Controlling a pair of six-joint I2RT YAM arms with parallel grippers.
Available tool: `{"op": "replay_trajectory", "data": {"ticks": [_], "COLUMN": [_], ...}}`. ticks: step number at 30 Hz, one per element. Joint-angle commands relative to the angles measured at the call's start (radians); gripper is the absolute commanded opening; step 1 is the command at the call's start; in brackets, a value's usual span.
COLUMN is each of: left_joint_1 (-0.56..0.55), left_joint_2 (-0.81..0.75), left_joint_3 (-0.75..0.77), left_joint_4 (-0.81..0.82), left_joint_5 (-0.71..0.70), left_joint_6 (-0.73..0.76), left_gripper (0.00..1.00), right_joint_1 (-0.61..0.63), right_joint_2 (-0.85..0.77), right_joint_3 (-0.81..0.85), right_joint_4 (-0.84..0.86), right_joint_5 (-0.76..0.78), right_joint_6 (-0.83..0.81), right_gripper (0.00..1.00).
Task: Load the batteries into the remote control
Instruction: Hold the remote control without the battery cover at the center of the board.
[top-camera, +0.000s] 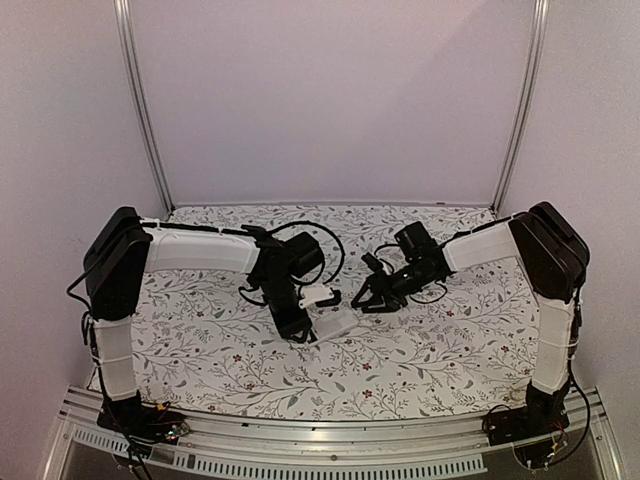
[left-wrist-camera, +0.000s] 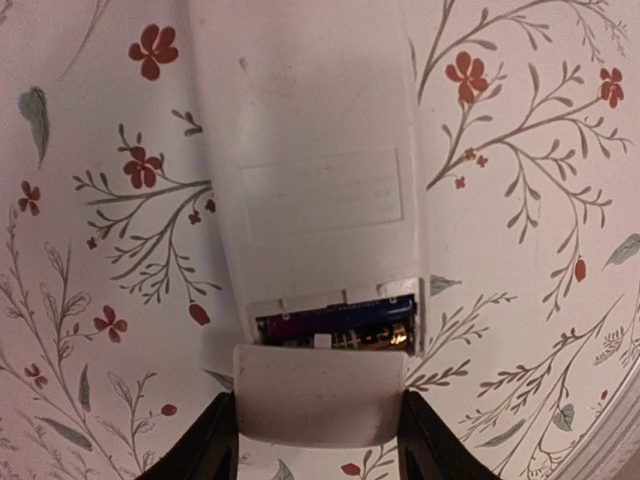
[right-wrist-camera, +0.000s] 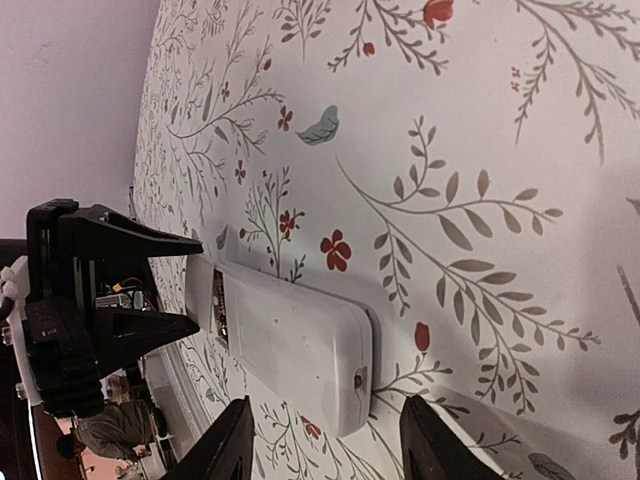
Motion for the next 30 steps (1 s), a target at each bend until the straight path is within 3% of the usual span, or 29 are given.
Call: {"op": "replay_trajectory", "data": {"ticks": [1,13,30], "left_joint_1": [-0.017,-0.024,-0.024], "left_joint_2": [-0.02,0.026,0.086], "left_joint_3": [0.024,0.073,0.112], "left_joint_4": [-0.027,-0.053,-0.086], "left_joint_5": [0.004,-0.014,-0.026], "left_joint_6": [-0.013,-0.025,-0.014], "left_gripper": [0.51,0.51,0.51], "right_joint_1": [0.02,0.051,0.066], "right_joint_2": [0.047,0.053,0.042], "right_joint_3": [0.038,0.016,-0.005], "right_joint_4": [-0.015,-0.032,-0.042], "right_joint_5": [0.011,-0.005,-0.01], "right_joint_6": [-0.002,-0.009,-0.002], "right_gripper": [0.49,0.37,0.31]}}
